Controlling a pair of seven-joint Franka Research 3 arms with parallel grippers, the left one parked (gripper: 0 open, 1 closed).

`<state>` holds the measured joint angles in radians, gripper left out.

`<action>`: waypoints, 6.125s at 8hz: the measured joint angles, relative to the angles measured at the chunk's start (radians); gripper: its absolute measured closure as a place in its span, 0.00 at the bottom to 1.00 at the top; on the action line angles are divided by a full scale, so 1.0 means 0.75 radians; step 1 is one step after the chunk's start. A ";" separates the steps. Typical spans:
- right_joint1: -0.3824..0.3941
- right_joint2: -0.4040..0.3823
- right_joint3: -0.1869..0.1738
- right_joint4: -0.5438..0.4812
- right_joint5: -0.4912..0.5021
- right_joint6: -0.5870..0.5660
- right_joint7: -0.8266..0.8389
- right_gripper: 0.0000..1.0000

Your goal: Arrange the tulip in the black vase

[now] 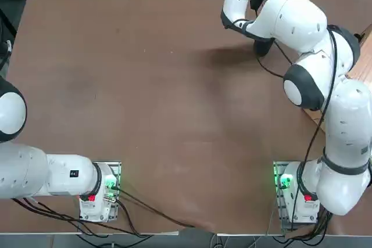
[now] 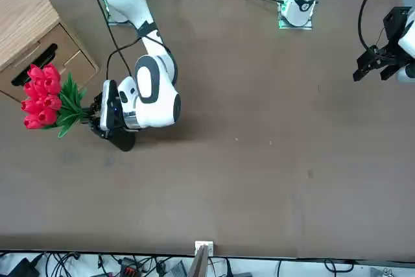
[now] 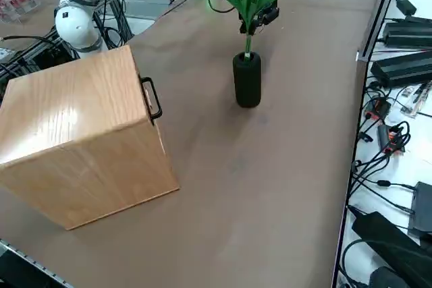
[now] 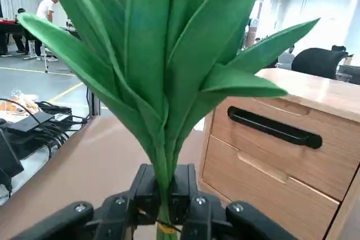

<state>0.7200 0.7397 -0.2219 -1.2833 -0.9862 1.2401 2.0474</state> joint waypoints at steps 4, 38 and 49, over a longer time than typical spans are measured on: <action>0.005 0.039 0.000 0.000 0.000 0.000 0.005 0.88; -0.609 -0.384 -0.021 0.300 1.090 0.419 -2.398 0.00; -1.005 -0.883 0.284 -0.262 1.311 0.431 -2.817 0.00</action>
<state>-0.0336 0.0776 -0.0091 -1.4801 -0.0031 1.5637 -0.0651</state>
